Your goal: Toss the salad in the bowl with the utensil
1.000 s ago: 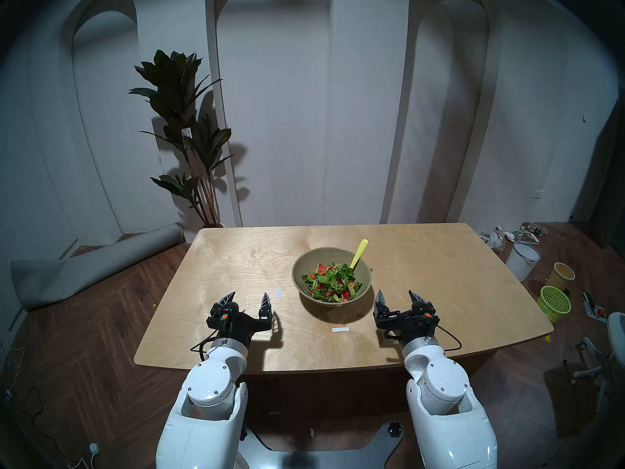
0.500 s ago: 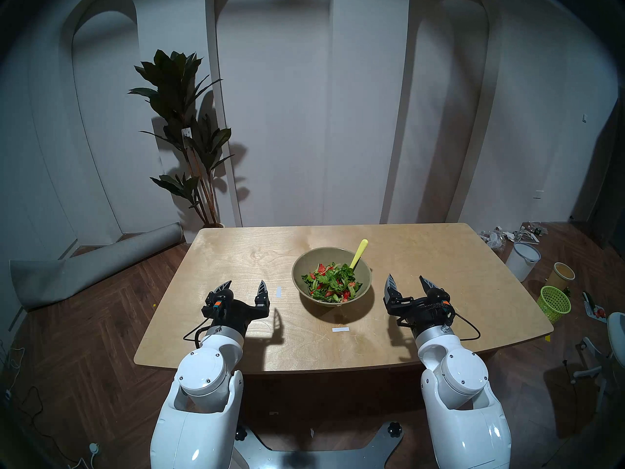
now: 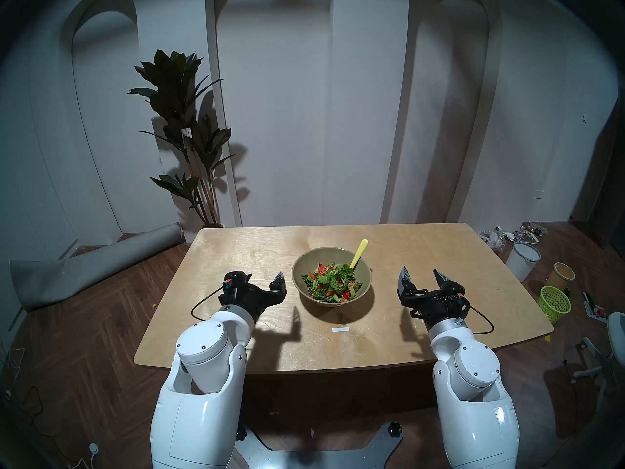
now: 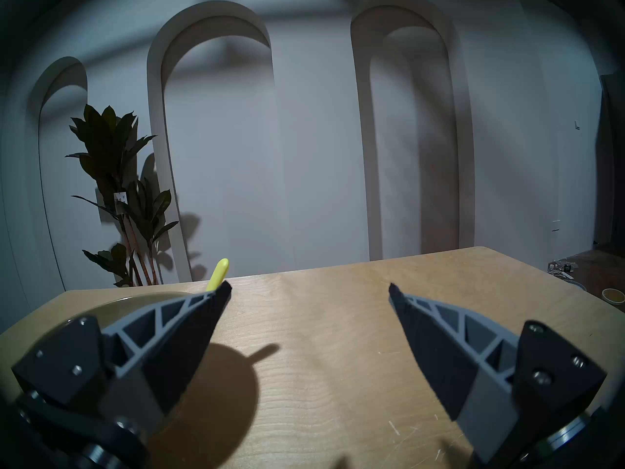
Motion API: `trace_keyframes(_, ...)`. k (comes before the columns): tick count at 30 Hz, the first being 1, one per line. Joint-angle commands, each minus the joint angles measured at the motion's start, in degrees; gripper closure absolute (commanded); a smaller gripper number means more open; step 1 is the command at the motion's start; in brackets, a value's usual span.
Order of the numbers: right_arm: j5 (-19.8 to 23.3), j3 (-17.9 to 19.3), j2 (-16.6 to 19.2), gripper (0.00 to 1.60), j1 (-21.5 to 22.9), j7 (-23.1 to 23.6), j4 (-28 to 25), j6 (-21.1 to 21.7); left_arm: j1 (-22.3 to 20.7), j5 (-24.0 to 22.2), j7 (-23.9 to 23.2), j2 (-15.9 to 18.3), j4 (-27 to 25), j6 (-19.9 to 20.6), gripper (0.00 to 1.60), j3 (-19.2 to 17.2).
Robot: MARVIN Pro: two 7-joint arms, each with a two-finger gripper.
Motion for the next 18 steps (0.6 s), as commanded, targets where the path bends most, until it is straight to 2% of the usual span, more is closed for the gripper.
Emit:
trace_keyframes(1, 0.8, 0.9, -0.5, 0.0, 0.7, -0.3, -1.5, -1.5, -6.2, 2.8, 1.2, 1.1, -1.3, 7.2, 0.0, 3.9)
trace_keyframes(2, 1.0, 1.3, -0.4, 0.0, 0.6, -0.2, -1.6, -2.0, -7.4, 4.5, 2.2, 0.9, -0.8, 9.6, 0.0, 5.2)
trace_keyframes(4, 1.2, 1.5, -0.4, 0.0, 0.5, -0.2, -1.8, -2.2, -7.7, 5.2, 2.8, 0.3, -0.6, 10.0, 0.0, 5.7)
trace_keyframes(10, 1.8, 2.6, -0.4, 0.0, 0.2, -0.2, -2.3, -2.9, -11.3, 8.2, 5.3, -0.3, 0.6, 14.4, 0.0, 8.1)
trace_keyframes(18, 2.3, 3.2, -1.0, 0.0, -0.2, -0.5, -2.4, -3.4, -16.0, 6.9, 5.7, -1.4, 1.2, 22.9, 0.0, 9.4)
